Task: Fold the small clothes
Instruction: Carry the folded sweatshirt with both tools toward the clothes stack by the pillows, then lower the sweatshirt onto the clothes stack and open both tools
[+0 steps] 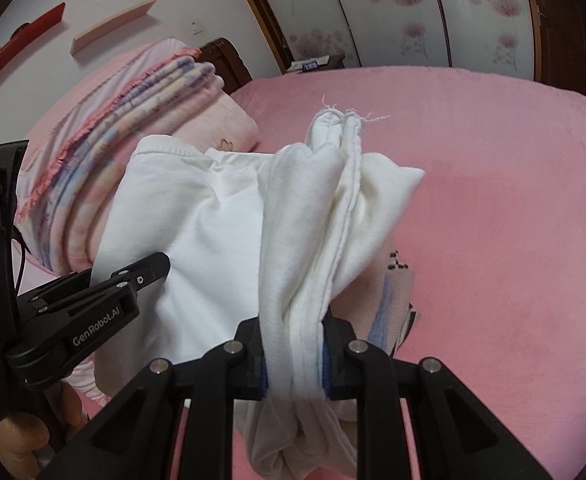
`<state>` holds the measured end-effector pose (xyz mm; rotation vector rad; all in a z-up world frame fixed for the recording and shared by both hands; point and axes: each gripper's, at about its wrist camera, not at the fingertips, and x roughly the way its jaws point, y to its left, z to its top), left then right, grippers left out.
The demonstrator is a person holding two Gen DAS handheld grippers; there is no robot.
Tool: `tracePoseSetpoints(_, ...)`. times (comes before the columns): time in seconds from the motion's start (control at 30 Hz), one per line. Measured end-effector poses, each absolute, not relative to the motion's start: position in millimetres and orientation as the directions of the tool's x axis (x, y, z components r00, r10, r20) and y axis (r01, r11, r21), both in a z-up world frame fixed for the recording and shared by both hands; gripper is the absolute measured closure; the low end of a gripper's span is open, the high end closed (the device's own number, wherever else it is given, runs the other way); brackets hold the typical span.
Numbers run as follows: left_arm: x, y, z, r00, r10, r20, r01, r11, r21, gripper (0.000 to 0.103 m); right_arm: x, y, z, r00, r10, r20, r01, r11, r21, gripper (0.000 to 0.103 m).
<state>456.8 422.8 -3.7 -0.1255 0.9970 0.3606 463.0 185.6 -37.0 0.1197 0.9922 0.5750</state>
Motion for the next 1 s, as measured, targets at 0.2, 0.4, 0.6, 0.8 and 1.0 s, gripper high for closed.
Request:
tracePoseSetpoints(0.2, 466, 432, -29, 0.459, 0.216, -0.862, -0.344, 0.938, 0.052, 0.078, 476, 178, -61, 0.374, 0.502, -0.780, -0.383, 0.849, 0.363, 0.085)
tracePoseSetpoints(0.4, 466, 431, -45, 0.456, 0.232, -0.859, -0.318, 0.944, 0.086, 0.073, 476, 179, -75, 0.362, 0.488, -0.794, -0.398, 0.851, 0.342, 0.084)
tracePoseSetpoints(0.6, 459, 432, -58, 0.506, 0.292, -0.812, -0.320, 0.937, 0.138, 0.046, 478, 173, -90, 0.370, 0.493, -0.787, -0.398, 0.850, 0.346, 0.080)
tracePoseSetpoints(0.8, 453, 434, -63, 0.536, 0.351, -0.767, -0.347, 0.921, 0.179, 0.027, 476, 170, -100, 0.400, 0.479, -0.782, -0.408, 0.857, 0.316, 0.070)
tracePoseSetpoints(1.0, 443, 441, -70, 0.568, 0.369, -0.736, -0.379, 0.911, 0.164, 0.015, 469, 174, -100, 0.463, 0.451, -0.763, -0.446, 0.862, 0.239, 0.060)
